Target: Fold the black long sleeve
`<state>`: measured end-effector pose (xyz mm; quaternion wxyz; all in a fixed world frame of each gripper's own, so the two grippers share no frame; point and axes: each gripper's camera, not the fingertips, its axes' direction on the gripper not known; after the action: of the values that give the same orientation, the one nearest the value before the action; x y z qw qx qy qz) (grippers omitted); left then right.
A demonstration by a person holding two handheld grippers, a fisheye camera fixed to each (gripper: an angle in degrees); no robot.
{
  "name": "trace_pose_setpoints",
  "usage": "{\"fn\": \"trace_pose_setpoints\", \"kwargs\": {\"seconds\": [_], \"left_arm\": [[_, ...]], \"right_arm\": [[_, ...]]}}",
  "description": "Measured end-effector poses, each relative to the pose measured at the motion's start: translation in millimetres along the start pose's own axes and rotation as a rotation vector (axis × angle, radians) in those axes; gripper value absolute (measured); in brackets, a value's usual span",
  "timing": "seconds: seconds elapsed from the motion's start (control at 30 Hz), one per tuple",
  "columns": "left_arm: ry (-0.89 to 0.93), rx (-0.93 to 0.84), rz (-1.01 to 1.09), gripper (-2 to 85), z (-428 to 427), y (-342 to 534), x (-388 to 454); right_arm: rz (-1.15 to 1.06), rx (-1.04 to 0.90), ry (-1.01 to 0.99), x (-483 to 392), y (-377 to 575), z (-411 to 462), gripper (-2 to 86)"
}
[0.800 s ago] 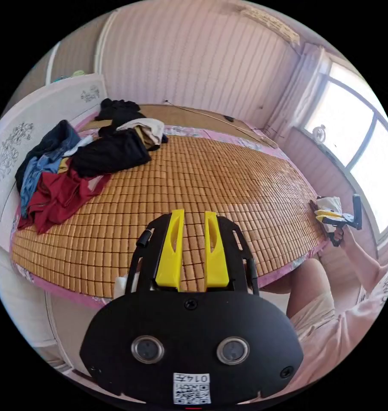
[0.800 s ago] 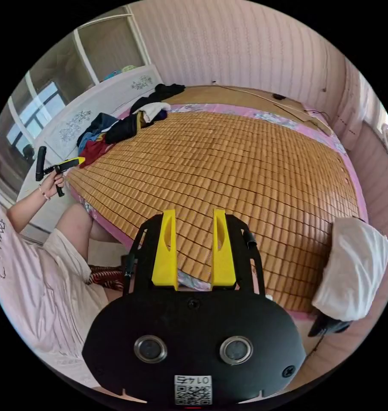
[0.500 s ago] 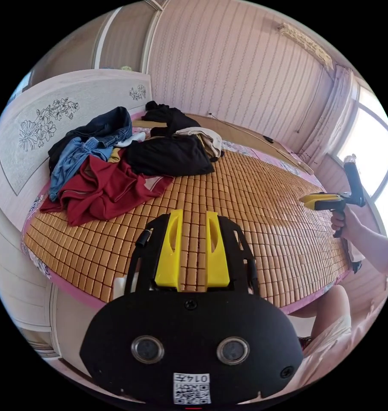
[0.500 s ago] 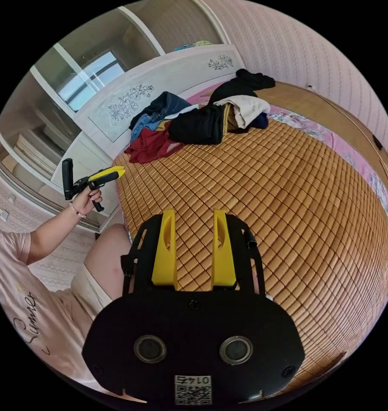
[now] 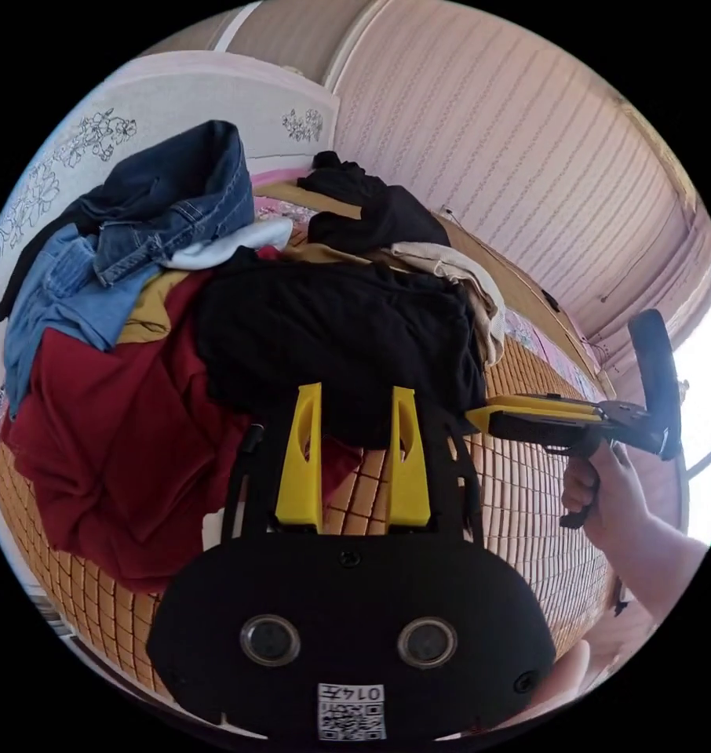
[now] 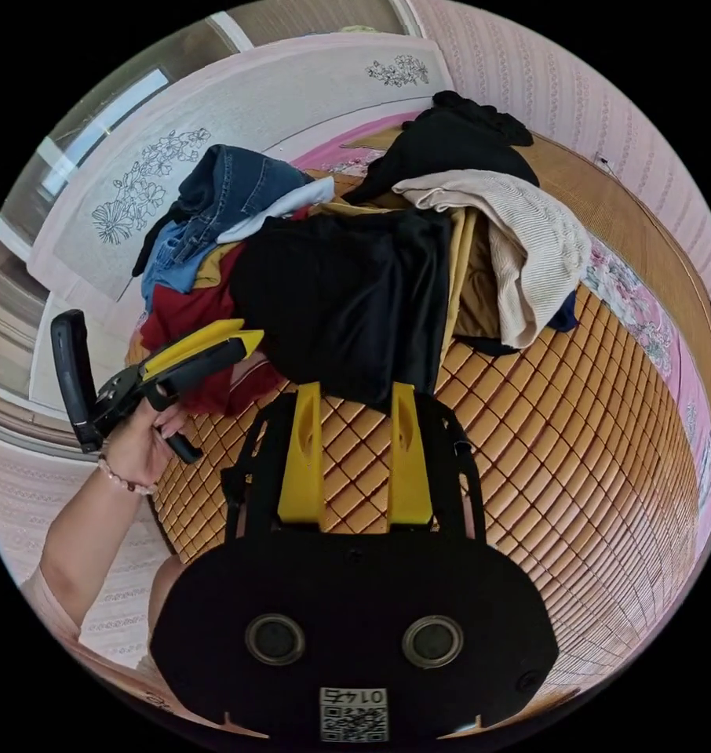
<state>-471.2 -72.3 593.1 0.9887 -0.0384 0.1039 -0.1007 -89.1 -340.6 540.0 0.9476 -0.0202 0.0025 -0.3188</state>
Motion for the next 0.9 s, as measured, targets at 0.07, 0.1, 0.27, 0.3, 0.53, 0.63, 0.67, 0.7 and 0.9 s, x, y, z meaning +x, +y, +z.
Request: {"fn": "trace_pose_setpoints", "kwargs": {"seconds": [0.07,0.1,0.27,0.3,0.53,0.63,0.67,0.7,0.9], "left_arm": [[-0.061,0.005,0.044,10.3,10,-6,12],[-0.058,0.0,0.054,9.7,10,-8,14],[-0.106,0.145,0.174,-0.2,-57,-7,42],[-0.105,0.183,0.205,-0.3,-70,-3,48],[0.434,0.219,0.415,-0.7,-157,152,165],[0.561,-0.054,0.438,0.1,-123,239,207],[0.557,-0.115,0.425,0.5,-119,269,214],[0.558,-0.138,0.429,0.7,-120,280,216],[0.375,-0.079,0.449,1.2,-165,282,190]], "right_arm": [[0.015,-0.018,-0.008,7,-14,14,8.7],[0.014,-0.013,-0.011,9,-16,14,8.2],[-0.167,0.104,-0.117,8,-14,-26,2.8],[-0.184,0.128,-0.141,9,-11,-36,2.5],[-0.189,0.261,-0.093,56,153,-131,3.9],[0.024,0.081,0.082,106,243,-109,6.6],[0.141,0.011,0.131,124,276,-100,7.3],[0.175,-0.007,0.129,130,293,-98,7.5],[0.399,0.08,-0.042,129,404,-99,8.2]]}}
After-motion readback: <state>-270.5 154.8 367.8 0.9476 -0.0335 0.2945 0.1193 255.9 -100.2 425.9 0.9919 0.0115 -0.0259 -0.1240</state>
